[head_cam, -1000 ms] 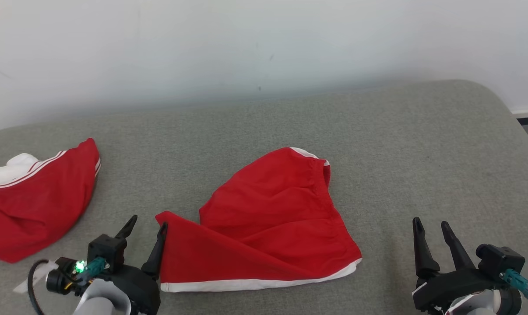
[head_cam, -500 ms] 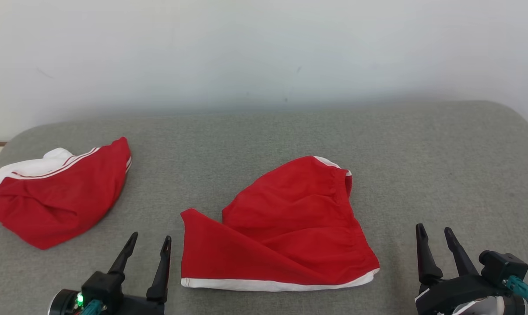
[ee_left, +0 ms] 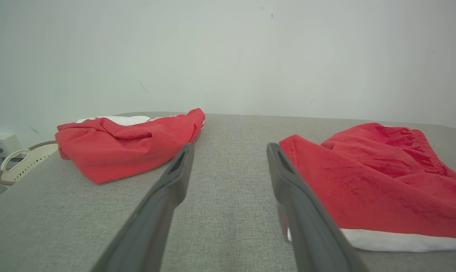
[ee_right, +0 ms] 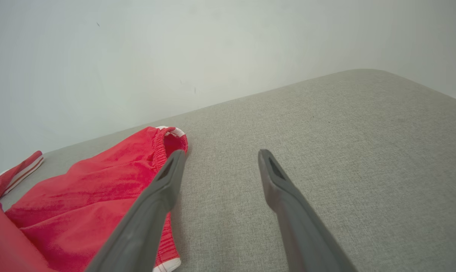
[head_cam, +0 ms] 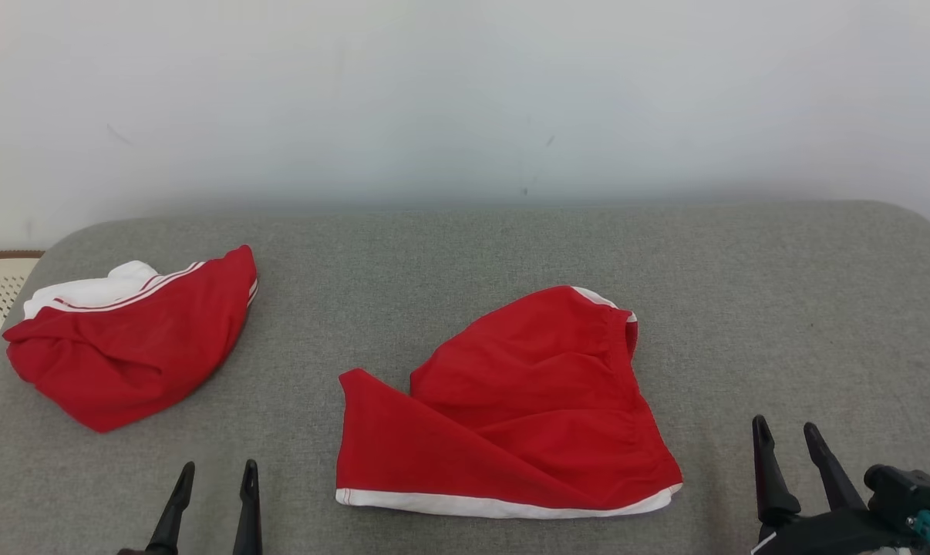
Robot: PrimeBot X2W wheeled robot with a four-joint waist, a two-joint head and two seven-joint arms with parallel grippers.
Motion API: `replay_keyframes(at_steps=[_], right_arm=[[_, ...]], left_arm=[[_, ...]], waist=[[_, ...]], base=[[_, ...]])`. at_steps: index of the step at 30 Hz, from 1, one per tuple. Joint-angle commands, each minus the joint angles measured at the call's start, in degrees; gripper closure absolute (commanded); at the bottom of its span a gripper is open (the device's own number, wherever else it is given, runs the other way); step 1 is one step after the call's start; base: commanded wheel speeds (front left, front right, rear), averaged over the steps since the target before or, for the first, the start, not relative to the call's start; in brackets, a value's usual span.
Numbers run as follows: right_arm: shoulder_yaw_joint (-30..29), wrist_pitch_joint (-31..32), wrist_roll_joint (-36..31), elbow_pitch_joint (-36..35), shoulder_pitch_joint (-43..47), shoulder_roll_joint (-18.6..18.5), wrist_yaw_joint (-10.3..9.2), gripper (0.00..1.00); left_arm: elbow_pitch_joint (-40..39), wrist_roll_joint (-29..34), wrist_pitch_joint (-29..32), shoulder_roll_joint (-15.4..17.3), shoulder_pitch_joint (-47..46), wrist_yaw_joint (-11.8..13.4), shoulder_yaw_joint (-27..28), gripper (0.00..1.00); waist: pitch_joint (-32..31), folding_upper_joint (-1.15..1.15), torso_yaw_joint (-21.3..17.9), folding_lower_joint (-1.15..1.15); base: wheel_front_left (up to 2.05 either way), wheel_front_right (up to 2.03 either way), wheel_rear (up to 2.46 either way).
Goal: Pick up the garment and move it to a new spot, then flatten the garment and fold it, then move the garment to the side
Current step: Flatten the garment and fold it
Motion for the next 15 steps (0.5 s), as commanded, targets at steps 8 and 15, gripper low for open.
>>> replay_keyframes(at_steps=[8, 15], right_arm=[[-0.3, 0.8, -2.0, -3.2, 3.3, 0.8, -0.02, 0.0], [-0.5, 1.1, -4.8, -4.4, 4.2, 1.9, -0.02, 0.0]], left_arm=[[-2.0, 1.3, -0.1, -0.8, 3.0, 0.9, 2.0, 0.0], [0.3, 2.1, -0.1, -0.5, 2.7, 0.6, 3.1, 0.0]], waist=[[-0.6, 0.0, 0.3, 0.0], [-1.2, 0.0, 0.3, 0.0]], base=[[0.0, 0.0, 0.0], [0.0, 0.0, 0.0]])
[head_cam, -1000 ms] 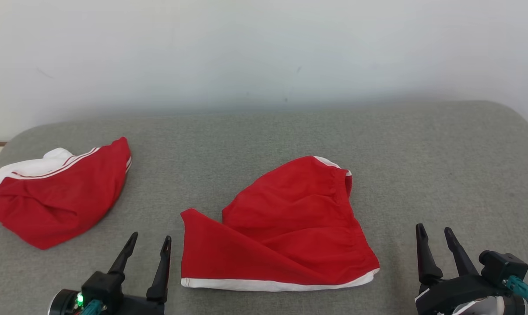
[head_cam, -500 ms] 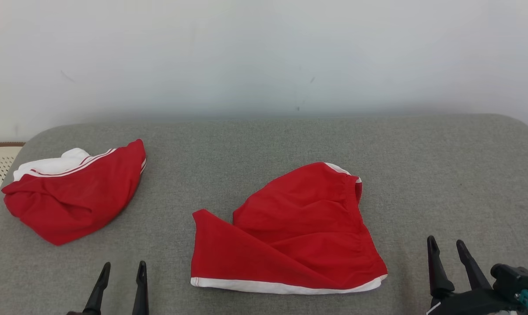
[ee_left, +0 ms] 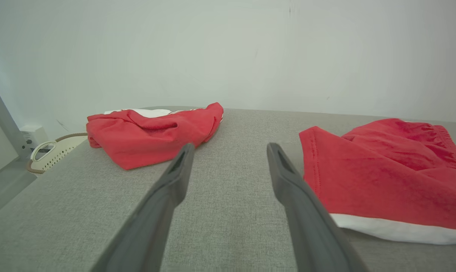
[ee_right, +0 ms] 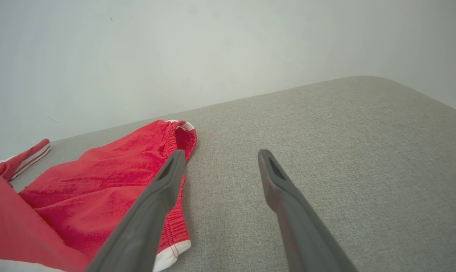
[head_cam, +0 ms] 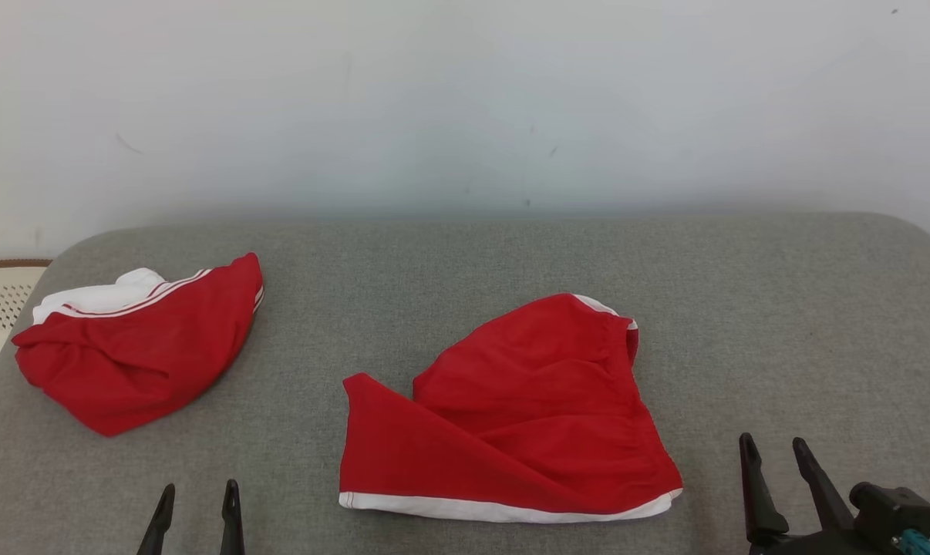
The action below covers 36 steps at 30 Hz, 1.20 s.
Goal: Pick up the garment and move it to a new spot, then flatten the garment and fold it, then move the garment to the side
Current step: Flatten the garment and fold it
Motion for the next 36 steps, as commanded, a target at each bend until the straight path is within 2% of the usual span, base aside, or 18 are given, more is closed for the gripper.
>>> replay_keyframes(at_steps=[1, 36], right_arm=[[0.1, 0.2, -0.6, -0.1, 0.3, 0.2, -0.02, 0.0], [0.5, 0.5, -1.6, 0.4, 0.0, 0.3, -0.02, 0.0]], left_arm=[[0.3, 0.5, -0.1, 0.1, 0.4, -0.1, 0.3, 0.0], [2.7, 1.1, -0.2, -1.0, 0.0, -0.5, 1.5, 0.0]], waist=[[-0.1, 0.0, -0.1, 0.0], [-1.2, 0.0, -0.6, 0.0]], base=[[0.0, 0.0, 0.0], [0.0, 0.0, 0.0]])
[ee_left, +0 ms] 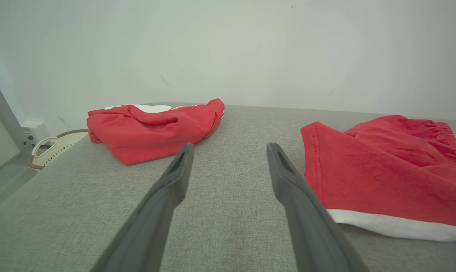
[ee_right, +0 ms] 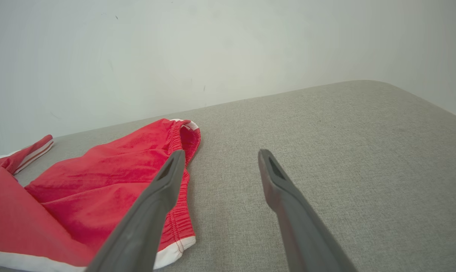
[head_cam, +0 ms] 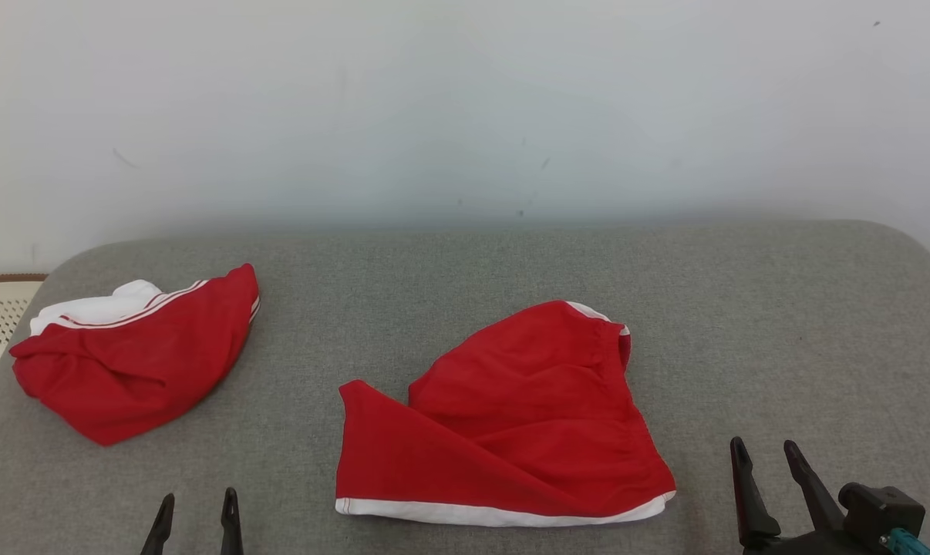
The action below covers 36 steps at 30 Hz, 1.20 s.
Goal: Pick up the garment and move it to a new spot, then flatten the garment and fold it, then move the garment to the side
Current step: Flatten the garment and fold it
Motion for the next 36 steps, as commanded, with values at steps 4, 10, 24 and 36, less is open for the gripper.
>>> replay_keyframes(at_steps=[4, 10, 24, 36], right_arm=[[0.1, -0.2, 0.1, 0.1, 0.0, -0.2, -0.02, 0.0], [0.2, -0.2, 0.1, 0.0, 0.0, -0.4, -0.02, 0.0], [7.5, 1.8, 1.6, 0.7, -0.8, -3.5, -0.03, 0.0], [20.5, 2.5, 5.7, 9.4, -6.9, -8.9, -0.02, 0.0]], left_arm=[[0.5, 0.1, -0.2, 0.0, 0.0, -0.3, 0.2, 0.0], [0.7, 0.3, -0.2, -0.1, -0.2, -0.6, 0.2, 0.0], [7.7, -1.5, -0.2, -0.3, -1.7, -8.0, -6.0, 0.0], [19.5, -2.9, -0.2, -0.1, -10.4, -10.5, -11.5, 0.0]], waist=[[0.0, 0.0, -0.1, 0.0], [-0.1, 0.0, 0.0, 0.0], [1.1, 0.0, -0.2, 0.0], [5.6, 0.0, -1.3, 0.0]], base=[[0.0, 0.0, 0.0], [0.0, 0.0, 0.0], [0.0, 0.0, 0.0], [0.0, 0.0, 0.0]])
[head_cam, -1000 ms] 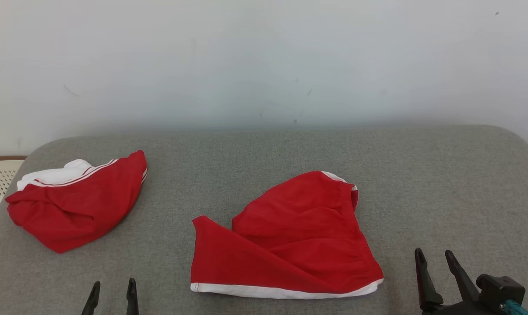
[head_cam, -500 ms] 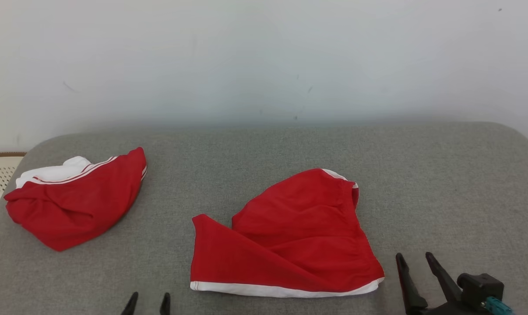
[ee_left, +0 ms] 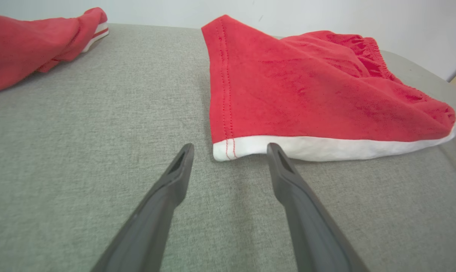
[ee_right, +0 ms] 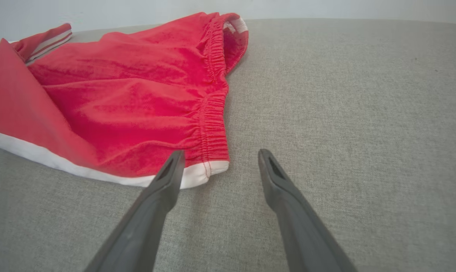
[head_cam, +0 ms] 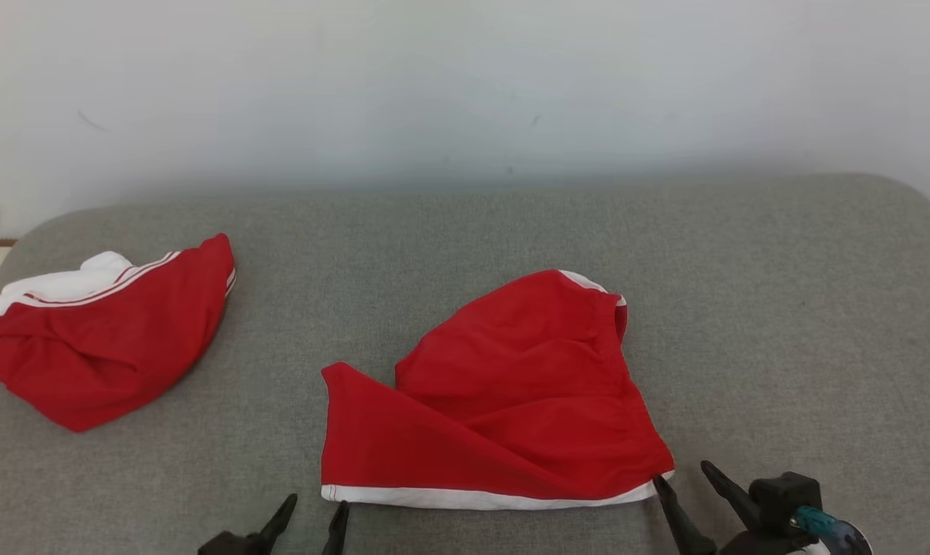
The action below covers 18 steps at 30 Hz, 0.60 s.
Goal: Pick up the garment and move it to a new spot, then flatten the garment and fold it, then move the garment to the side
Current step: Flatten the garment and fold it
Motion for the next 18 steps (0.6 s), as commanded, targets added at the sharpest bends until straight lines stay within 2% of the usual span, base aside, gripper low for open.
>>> replay_keyframes(at_steps=[1, 12, 13, 14, 15, 16, 18], right_arm=[[0.6, -0.3, 0.3, 0.2, -0.8, -0.2, -0.02, 0.0], [7.9, -1.7, 4.4, 7.6, -7.8, -0.2, -0.03, 0.0], [8.3, -2.0, 4.7, 8.1, -8.1, -0.2, -0.03, 0.1], [8.7, -2.3, 5.2, 8.5, -8.5, -0.3, -0.02, 0.45], [9.3, -2.6, 5.6, 8.9, -8.8, -0.2, -0.03, 0.83], [9.8, -2.6, 6.1, 9.2, -9.0, -0.1, -0.03, 1.0], [10.6, -3.2, 6.9, 10.0, -9.6, -0.3, -0.03, 1.0]], left_arm=[[0.5, 0.0, -0.2, 0.5, -0.8, -0.1, -0.1, 0.0], [8.8, -2.6, -0.2, 1.4, -7.9, -0.4, -3.2, 0.0], [9.7, -2.6, -0.2, 1.4, -8.1, -0.4, -4.4, 0.0], [10.2, -3.1, -0.1, 1.5, -8.7, -0.5, -4.9, 0.0], [10.6, -3.4, -0.1, 1.6, -9.2, -0.5, -5.4, 0.38], [11.0, -3.7, -0.1, 1.6, -9.4, -0.5, -6.1, 1.0], [11.5, -4.5, -0.1, 1.8, -9.8, -0.5, -7.0, 1.0]], waist=[[1.3, 0.0, -0.2, 0.0], [4.8, 0.0, -0.5, 0.0], [4.8, 0.0, -0.5, 0.0], [4.8, 0.0, -0.4, 0.0], [4.8, 0.0, -0.4, 0.0], [4.7, 0.0, -0.4, 0.0], [4.6, 0.0, -0.4, 0.0]], base=[[0.0, 0.0, 0.0], [0.0, 0.0, 0.0], [0.0, 0.0, 0.0], [0.0, 0.0, 0.0], [0.0, 0.0, 0.0], [0.0, 0.0, 0.0], [0.0, 0.0, 0.0]])
